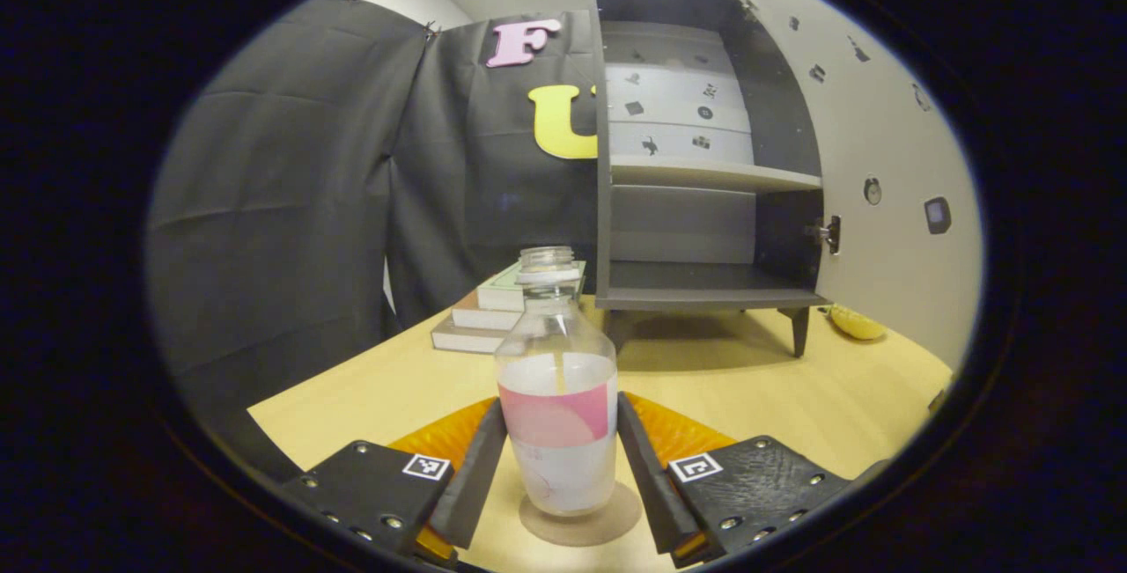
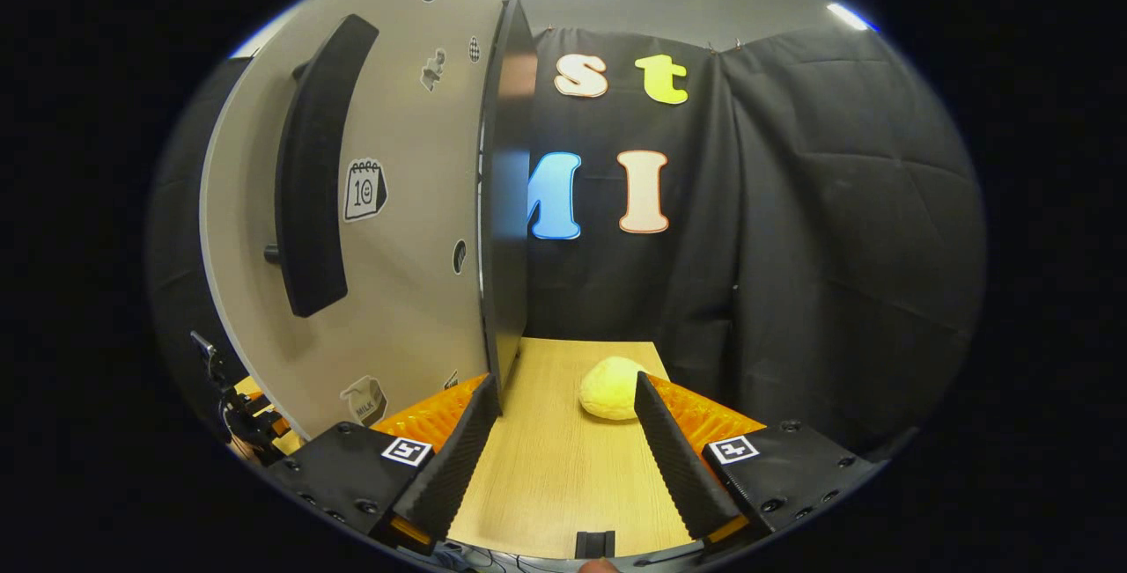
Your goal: Open the cabinet door with the right hand, grasp the bottle in the cabinet with the left hand and place it on the coaster, then close the cabinet door with the right hand.
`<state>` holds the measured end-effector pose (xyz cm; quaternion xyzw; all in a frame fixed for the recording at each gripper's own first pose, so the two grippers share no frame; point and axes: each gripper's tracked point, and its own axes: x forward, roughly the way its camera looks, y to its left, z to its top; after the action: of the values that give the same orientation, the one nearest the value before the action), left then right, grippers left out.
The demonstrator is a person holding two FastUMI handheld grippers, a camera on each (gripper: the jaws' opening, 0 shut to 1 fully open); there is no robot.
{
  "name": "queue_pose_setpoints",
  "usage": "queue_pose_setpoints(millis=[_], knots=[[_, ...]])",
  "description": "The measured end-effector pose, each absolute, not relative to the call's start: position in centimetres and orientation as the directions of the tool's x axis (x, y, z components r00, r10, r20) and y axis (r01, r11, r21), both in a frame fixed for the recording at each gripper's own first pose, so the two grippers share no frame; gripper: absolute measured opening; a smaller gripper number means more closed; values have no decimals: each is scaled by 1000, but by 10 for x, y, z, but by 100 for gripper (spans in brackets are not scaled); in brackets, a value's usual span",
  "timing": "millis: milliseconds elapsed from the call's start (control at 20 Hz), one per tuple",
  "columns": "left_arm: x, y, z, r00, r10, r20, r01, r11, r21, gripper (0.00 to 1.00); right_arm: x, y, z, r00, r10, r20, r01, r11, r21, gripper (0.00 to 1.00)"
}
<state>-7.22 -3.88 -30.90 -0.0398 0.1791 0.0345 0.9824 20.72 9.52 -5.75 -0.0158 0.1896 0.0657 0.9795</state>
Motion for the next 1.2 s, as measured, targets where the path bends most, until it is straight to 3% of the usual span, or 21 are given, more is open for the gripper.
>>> queue_pose_setpoints(millis=[100,150,250,300,350,650,750,950,1000,1050,1150,1200], knots=[[-73,-42,-317,932,57,-359,-90,993,-78,72,207,94,-56,919,118,-376,-133,991,-14,99],[-74,-42,-323,928,62,-367,-96,992,-76,72,206,93,-55,920,116,-374,-130,991,-13,94],[-81,-42,-333,919,69,-389,-108,991,-78,77,205,93,-54,921,114,-373,-125,992,-6,99],[-84,-42,-331,921,71,-383,-110,991,-80,75,205,93,-55,921,113,-374,-123,992,-5,94],[-86,-42,-328,923,71,-378,-110,990,-84,76,204,92,-55,920,111,-375,-122,992,-7,99],[-98,-46,-335,902,66,-426,-108,991,-76,75,201,97,-57,918,126,-376,-138,990,-7,99],[-100,-45,-328,902,73,-426,-111,992,-65,83,202,99,-55,919,133,-372,-145,989,-3,99],[-101,-45,-305,913,76,-400,-101,994,-42,83,204,99,-47,925,149,-350,-154,988,12,99],[-104,-45,-296,918,77,-390,-99,994,-38,82,205,98,-46,926,153,-345,-157,988,16,94],[-105,-44,-285,922,79,-378,-99,994,-34,82,206,98,-44,927,157,-340,-159,987,22,99],[-109,-43,-261,931,88,-353,-102,995,-21,82,208,96,-40,929,169,-329,-165,986,40,94],[-112,-42,-245,936,92,-339,-103,995,-15,80,211,97,-37,930,177,-323,-170,984,51,99]])
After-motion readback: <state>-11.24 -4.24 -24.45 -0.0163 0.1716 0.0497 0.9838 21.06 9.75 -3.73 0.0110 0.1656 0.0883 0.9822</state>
